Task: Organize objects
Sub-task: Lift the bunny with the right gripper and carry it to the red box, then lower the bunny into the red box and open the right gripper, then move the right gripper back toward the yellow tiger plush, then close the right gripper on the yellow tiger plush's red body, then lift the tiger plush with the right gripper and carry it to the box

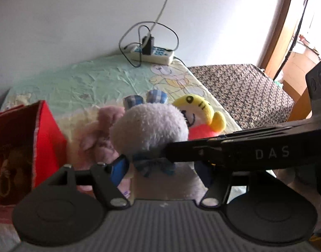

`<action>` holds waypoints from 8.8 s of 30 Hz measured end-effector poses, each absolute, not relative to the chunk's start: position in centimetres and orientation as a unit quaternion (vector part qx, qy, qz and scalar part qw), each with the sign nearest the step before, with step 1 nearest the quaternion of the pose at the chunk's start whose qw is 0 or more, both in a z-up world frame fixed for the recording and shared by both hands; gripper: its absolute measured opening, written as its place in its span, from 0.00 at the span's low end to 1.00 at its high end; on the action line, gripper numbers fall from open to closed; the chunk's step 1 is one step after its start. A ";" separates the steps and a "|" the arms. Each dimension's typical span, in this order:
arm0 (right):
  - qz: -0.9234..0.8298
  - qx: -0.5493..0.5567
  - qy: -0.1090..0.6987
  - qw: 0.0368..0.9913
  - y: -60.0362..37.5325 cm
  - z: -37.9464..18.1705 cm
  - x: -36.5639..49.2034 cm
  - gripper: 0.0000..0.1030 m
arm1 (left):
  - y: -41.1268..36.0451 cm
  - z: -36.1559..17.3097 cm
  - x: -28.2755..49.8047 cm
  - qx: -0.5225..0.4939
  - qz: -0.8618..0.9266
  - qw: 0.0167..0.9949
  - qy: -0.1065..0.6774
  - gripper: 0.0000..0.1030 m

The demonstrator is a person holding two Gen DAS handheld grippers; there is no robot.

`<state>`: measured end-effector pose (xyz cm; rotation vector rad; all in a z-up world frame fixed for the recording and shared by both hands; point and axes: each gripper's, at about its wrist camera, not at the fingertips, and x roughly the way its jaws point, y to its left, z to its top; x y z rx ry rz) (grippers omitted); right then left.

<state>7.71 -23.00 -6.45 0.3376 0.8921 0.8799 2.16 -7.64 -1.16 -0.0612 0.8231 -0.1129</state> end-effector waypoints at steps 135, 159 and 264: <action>0.325 0.143 0.422 0.834 0.7 -7.3 2.5 0.31 | 18.6 -2.6 -2.4 -0.029 0.123 0.879 0.460 0.69; 0.298 0.204 0.378 0.852 -16.0 -5.2 2.6 0.31 | 3.4 0.8 1.0 -0.007 0.043 0.901 0.431 0.69; 0.270 0.280 0.464 0.796 -25.2 -8.9 -0.5 0.34 | -6.7 -3.6 -1.8 -0.048 -0.196 0.855 0.478 0.78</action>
